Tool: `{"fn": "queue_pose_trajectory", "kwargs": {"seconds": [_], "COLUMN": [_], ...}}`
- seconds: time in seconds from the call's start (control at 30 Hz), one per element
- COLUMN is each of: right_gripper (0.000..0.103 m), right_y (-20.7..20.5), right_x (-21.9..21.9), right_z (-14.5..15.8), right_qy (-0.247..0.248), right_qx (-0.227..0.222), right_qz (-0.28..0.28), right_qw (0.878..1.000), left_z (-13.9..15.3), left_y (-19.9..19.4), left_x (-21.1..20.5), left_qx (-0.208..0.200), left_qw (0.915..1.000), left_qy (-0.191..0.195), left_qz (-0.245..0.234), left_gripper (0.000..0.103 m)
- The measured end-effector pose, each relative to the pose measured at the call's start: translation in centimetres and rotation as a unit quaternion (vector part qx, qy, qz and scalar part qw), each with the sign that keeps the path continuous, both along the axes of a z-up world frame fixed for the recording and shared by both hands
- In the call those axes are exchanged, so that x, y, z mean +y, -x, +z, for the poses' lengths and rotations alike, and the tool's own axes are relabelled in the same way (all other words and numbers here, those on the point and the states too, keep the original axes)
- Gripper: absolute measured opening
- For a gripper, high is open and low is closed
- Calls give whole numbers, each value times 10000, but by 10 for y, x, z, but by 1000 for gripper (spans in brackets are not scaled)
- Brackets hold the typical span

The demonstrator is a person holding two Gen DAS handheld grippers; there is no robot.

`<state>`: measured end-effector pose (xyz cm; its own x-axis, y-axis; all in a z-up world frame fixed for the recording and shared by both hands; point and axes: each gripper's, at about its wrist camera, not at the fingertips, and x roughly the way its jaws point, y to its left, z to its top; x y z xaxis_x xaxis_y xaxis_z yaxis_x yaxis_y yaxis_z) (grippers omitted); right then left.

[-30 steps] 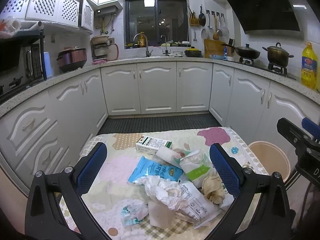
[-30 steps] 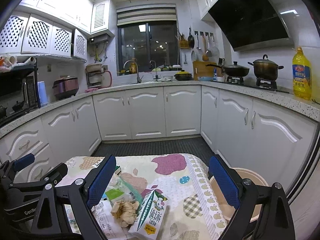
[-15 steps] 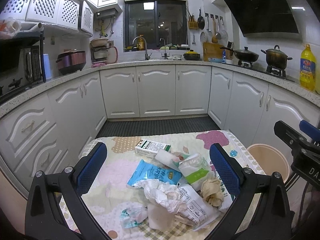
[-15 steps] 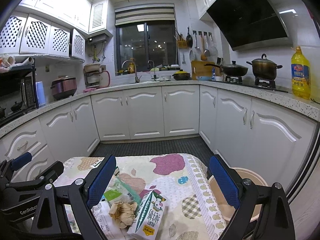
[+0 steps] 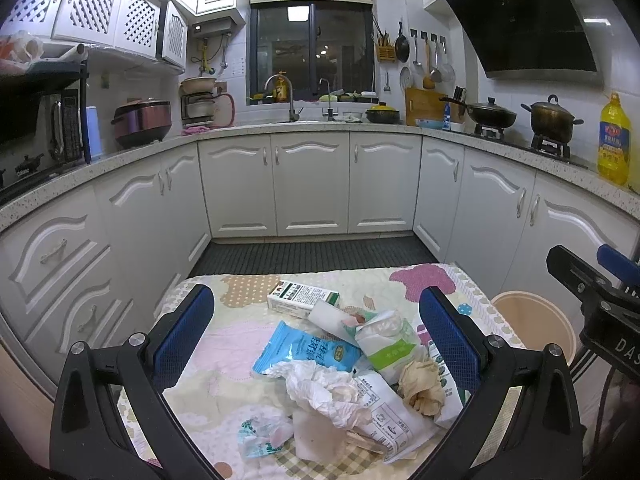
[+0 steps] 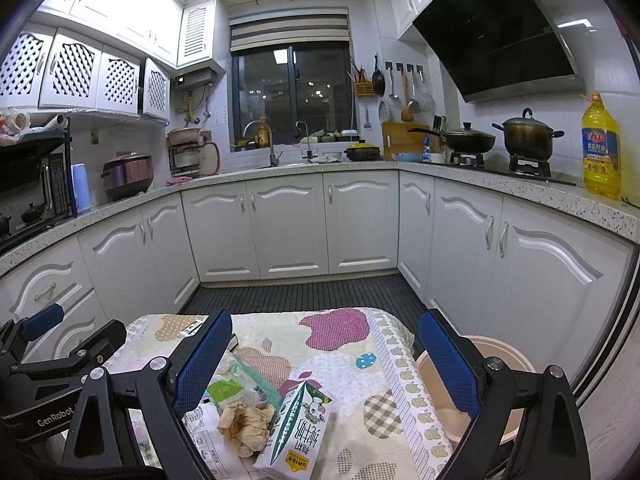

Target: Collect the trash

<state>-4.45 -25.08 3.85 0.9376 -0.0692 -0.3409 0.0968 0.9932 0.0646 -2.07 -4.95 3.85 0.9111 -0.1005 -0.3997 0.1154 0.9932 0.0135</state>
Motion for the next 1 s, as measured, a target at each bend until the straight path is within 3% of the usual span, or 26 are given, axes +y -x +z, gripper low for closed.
{"fn": "queue_pose_trajectory", "kwargs": {"seconds": [1.0], "right_gripper": [94], "right_y": [-1], "right_x": [-3], "right_z": [-3], "right_qy": [56], "right_qx": [25], "right_qz": [-14], "right_qw": [10000], "left_z": [2], "left_y": [-1], "left_x": [-3], "left_qx": [-44], "left_qw": [10000], "left_qy": [26], "left_qz": [-26], "left_gripper": [102]}}
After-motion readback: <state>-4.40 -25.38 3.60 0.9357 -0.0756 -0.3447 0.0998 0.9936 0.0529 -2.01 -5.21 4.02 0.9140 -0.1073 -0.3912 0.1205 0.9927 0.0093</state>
